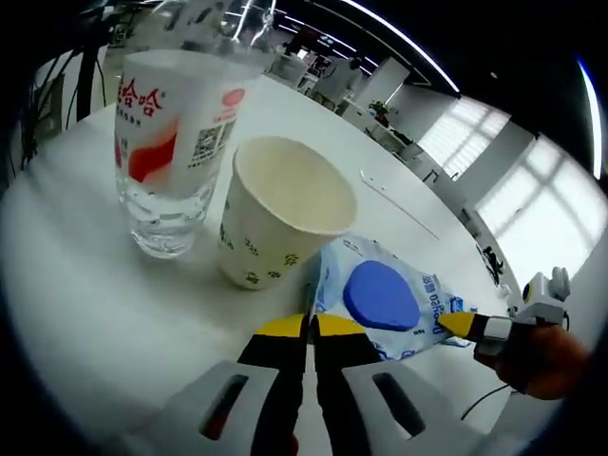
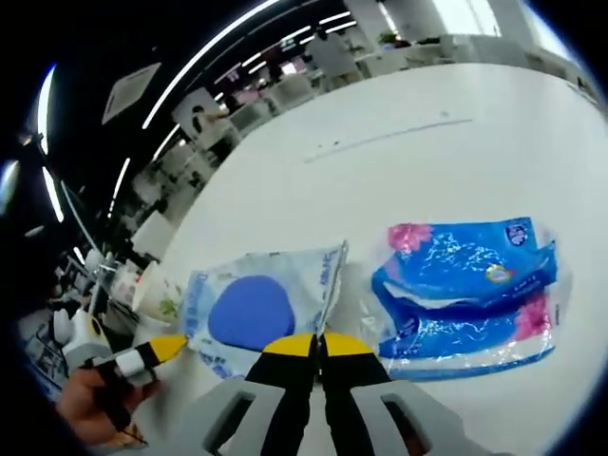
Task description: Arrange the tabletop items into an orderly group along one side of the table until the central work area is clear of visible clutter.
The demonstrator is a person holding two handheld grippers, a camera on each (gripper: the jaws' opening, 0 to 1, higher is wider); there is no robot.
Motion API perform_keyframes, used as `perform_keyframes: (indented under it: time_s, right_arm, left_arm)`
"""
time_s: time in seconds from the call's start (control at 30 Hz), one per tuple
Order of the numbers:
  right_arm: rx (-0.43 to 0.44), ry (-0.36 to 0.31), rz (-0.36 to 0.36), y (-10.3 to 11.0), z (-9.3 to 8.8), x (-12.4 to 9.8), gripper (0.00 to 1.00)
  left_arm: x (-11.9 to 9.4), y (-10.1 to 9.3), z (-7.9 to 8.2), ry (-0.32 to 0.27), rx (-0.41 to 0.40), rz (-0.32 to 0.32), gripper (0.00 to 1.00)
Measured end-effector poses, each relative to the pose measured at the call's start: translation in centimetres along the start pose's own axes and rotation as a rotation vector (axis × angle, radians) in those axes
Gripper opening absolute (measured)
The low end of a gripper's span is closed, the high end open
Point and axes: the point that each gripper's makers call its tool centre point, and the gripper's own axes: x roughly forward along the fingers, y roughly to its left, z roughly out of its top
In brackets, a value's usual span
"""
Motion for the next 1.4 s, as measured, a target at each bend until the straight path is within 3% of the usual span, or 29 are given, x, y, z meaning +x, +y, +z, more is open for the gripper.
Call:
perform_keyframes:
  time_s: [0.23,0.57,0.73,0.8,1.4]
  right_arm:
    - [-0.002,-0.004,-0.005,0.1,0.2,-0.2,0.00]
    - [0.004,-0.013,0.017,0.4,-0.2,-1.2,0.13]
    - [-0.030,-0.003,-0.002,0.0,-0.8,-2.1,0.11]
    - [-0.007,-0.012,0.001,-0.1,-0.9,-2.5,0.12]
    - [0.059,-0.061,0.025,-2.0,-2.3,-5.6,0.11]
  left_arm:
    - [0.0,-0.2,0.6,-0.021,-0.029,-0.011,0.00]
    - [-1.1,0.0,0.7,-0.033,-0.030,-0.004,0.08]
    - [-1.7,0.3,0.9,-0.040,-0.033,0.004,0.10]
    - [-2.1,0.2,0.9,-0.044,-0.031,0.006,0.10]
    - [-5.0,-0.7,-2.4,0.010,0.078,0.015,0.10]
